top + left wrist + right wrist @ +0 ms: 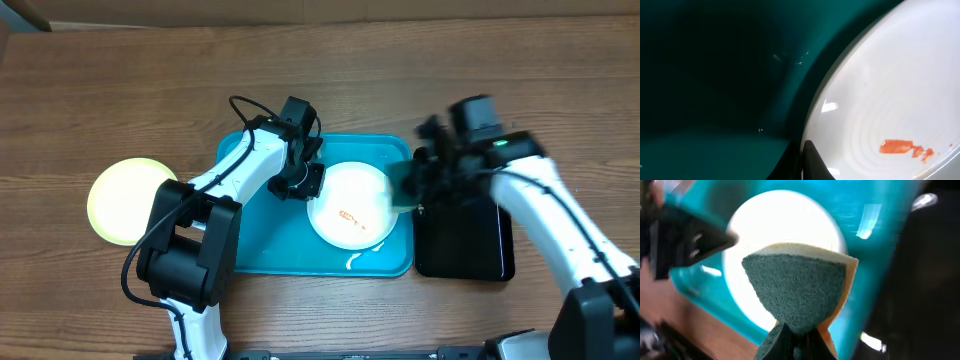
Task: Clean dirty plates on tray and stack at the side
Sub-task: 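Bring sponge over white plate with right gripper and scrub it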
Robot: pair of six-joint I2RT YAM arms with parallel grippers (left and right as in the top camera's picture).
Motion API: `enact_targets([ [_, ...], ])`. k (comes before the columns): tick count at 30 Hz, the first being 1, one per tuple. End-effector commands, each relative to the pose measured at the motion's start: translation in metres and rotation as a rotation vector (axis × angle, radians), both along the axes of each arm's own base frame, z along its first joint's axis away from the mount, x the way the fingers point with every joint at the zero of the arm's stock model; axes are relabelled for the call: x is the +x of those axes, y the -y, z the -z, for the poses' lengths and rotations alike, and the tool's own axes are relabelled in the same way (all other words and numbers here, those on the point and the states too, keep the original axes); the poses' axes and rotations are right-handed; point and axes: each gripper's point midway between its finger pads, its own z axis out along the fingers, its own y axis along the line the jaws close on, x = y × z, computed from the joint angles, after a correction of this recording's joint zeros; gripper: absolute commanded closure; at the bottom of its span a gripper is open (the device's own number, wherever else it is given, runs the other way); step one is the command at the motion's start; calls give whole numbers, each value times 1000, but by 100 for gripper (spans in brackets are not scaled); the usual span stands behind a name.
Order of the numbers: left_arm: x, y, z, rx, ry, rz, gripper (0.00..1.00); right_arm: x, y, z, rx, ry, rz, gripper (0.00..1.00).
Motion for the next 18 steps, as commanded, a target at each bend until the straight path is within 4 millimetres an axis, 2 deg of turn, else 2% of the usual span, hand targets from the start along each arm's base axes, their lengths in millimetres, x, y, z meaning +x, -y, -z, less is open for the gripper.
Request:
enact_targets([
  [1,-7,2,7,-10,-47,-38,96,-4,-33,-4,-28,70,-99,96],
  [6,-9,2,7,-10,-53,-38,96,-7,-59,3,-100,101,-57,96],
  [9,-9,2,7,-9,-55,-38,96,-10,-74,9,-95,105,-91,96],
  [18,-9,2,7,-9,-55,-38,96,-19,-94,51,-122,7,-105,96],
])
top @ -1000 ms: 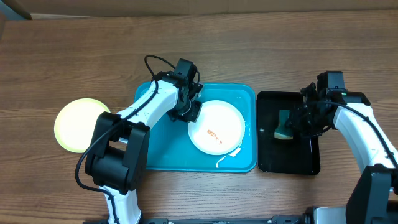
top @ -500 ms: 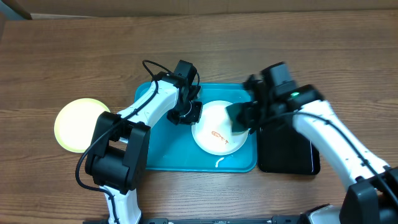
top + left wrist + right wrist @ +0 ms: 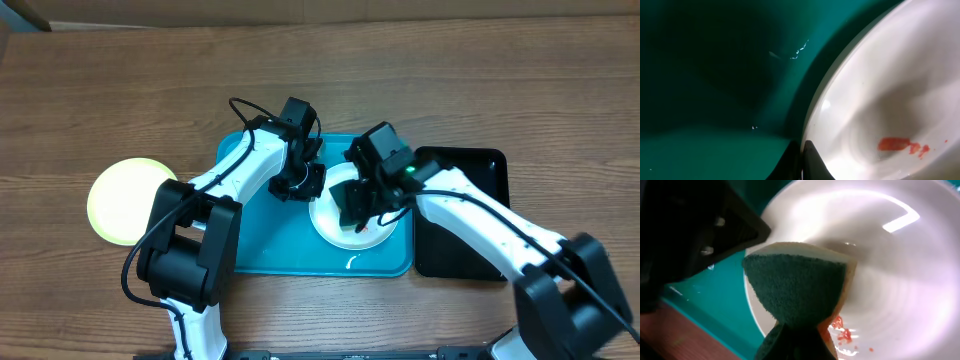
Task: Clean dirty plates on tray and stack at the side
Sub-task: 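Bring sponge over white plate with right gripper and scrub it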
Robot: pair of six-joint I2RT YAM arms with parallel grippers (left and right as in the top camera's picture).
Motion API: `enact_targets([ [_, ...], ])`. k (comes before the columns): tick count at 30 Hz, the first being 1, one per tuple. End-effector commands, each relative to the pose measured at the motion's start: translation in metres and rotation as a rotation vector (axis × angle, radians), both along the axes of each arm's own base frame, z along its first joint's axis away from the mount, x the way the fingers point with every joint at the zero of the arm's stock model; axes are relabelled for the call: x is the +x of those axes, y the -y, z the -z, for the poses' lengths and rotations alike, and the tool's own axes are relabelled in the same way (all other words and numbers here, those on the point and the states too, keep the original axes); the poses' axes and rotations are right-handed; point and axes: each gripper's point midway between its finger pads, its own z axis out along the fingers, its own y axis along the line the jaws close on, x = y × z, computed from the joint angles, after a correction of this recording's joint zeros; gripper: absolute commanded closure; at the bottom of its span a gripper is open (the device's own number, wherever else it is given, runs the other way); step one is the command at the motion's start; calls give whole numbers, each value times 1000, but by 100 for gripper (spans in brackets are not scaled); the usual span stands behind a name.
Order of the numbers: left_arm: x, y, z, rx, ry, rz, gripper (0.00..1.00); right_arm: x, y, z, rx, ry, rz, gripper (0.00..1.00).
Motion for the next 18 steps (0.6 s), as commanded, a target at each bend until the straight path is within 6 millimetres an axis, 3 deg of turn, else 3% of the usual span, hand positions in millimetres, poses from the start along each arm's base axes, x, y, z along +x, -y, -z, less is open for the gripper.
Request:
enact_targets([
  [1,-6,0,7,2,-34,-15,96,0,-9,8,-8,-16,12,96],
  [11,-6,0,7,3,-34,-15,96,-4,-1,42,-88,-78,22,96],
  [18,-7,-3,8,17,-37,-15,96,-2,39,61,-270,-44,107,96],
])
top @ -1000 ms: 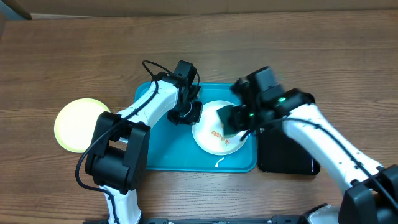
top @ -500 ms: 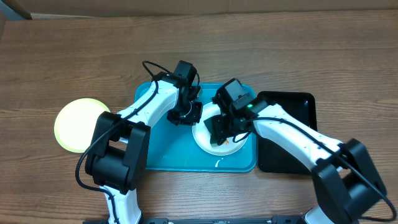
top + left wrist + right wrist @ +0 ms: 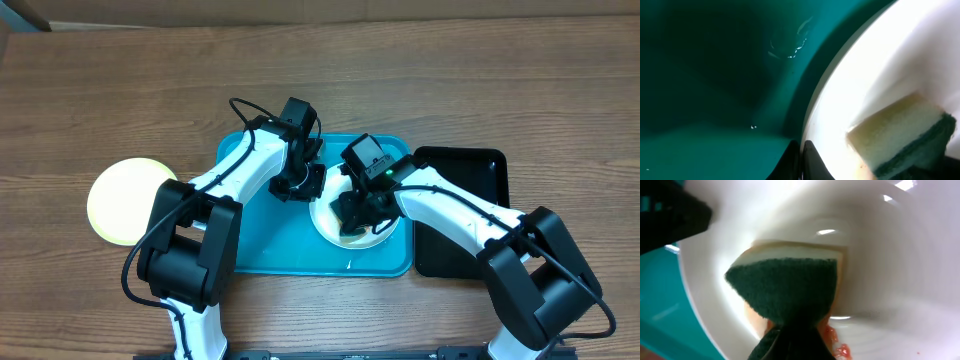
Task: Clean dirty plates on tray and stack at the side
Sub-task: 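Bring sponge over white plate with right gripper and scrub it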
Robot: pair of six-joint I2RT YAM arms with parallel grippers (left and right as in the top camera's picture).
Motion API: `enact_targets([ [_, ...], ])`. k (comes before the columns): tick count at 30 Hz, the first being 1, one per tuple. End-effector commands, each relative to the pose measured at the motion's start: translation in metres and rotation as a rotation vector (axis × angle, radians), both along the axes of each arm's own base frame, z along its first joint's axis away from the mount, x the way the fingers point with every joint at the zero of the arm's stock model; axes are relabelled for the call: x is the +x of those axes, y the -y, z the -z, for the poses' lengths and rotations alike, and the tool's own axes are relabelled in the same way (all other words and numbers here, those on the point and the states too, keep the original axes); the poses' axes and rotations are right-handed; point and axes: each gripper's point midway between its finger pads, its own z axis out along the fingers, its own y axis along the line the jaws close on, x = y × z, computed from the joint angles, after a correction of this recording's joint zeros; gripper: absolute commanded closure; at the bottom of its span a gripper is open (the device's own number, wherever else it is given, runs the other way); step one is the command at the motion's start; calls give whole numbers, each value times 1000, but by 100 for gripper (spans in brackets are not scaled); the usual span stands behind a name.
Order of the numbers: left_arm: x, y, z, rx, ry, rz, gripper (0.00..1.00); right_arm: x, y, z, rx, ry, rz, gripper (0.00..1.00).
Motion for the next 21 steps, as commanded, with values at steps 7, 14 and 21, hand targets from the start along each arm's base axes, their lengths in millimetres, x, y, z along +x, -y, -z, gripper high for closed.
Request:
enact_targets([
  [7,-9,-23,11,129,-33,-16,96,14,44,15,-186,57,89,96],
  [14,-9,-31,12,174,-28,-15,96,41,58,6,-242,150,137,96],
  [21,-10,-31,12,174,-29,-15,96,75,42,-4,-172,296,108,96],
])
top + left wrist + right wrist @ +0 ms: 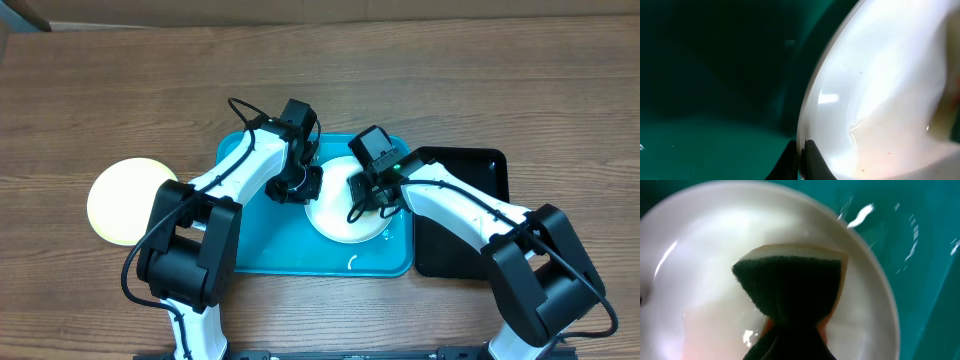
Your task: Clean dirty plates on tray and stack at the side
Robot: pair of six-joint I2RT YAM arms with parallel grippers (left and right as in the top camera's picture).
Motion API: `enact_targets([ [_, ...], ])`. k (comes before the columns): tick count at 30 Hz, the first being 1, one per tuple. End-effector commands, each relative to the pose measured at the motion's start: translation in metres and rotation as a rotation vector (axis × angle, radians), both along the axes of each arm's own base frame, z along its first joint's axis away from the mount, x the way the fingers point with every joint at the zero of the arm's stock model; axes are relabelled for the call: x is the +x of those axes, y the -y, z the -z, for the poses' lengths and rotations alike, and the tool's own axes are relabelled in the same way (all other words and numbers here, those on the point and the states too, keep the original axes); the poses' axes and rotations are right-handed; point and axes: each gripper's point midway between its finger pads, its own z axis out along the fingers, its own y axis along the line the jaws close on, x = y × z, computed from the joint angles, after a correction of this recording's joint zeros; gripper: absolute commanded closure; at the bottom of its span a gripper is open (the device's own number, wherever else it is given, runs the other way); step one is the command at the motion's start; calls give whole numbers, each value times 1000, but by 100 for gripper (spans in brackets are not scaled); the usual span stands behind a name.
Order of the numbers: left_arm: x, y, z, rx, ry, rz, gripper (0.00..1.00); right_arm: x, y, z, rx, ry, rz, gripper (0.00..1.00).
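A white plate (335,212) lies on the teal tray (262,242), its inside smeared pale pink (900,150). My left gripper (312,186) is shut on the plate's left rim (807,125); its fingertips (801,157) pinch the edge. My right gripper (370,192) is shut on a green-and-yellow sponge (790,287), held against the plate (705,265) near its upper right side. A yellow-green plate (125,200) rests on the table at the left.
A black tray (470,225) sits right of the teal tray, partly under my right arm. A white streak (355,262) marks the teal tray's front edge. Wood table surrounds everything.
My right gripper moved the sponge from the plate's lower middle toward its upper right. The red smear is gone, leaving a faint pink film. Left gripper still pinches the rim.
First my right gripper held the sponge over the black tray's edge while the left pinched the stained plate's rim. Then the sponge hovered above the plate, then pressed onto the red stain. Now the stain is wiped to a pink film.
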Motion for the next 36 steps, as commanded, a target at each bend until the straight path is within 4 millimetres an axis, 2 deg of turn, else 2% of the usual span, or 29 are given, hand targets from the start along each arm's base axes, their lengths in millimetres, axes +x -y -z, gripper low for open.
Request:
enact_targets([
  [1,-3,-17,10,96,-7,7,96,21,12,-1,-58,83,22,96],
  [4,-3,-17,10,97,-8,7,96,26,9,-5,-46,102,23,96],
  [7,-3,-17,10,97,-8,7,96,30,6,-19,-35,119,23,96],
  [10,-3,-17,10,97,-8,7,96,36,3,-48,-4,167,27,96],
  [13,-4,-17,10,97,-8,7,96,40,4,-85,44,241,38,96],
  [16,-3,-17,10,97,-7,7,96,42,17,-120,85,302,84,96],
  [19,-2,-19,10,104,-1,7,96,41,50,-139,100,306,192,96],
  [21,2,-21,9,121,15,6,96,38,75,-141,88,278,270,96],
  [24,11,-26,0,154,59,4,96,29,115,-130,34,195,357,96],
  [28,29,-38,-26,223,154,-36,96,7,162,-108,-32,70,465,96],
  [32,47,-61,-65,345,287,-119,96,-8,187,-90,-57,-3,530,96],
  [36,54,-73,-97,390,390,-157,96,-19,190,-70,-53,-42,540,96],
])
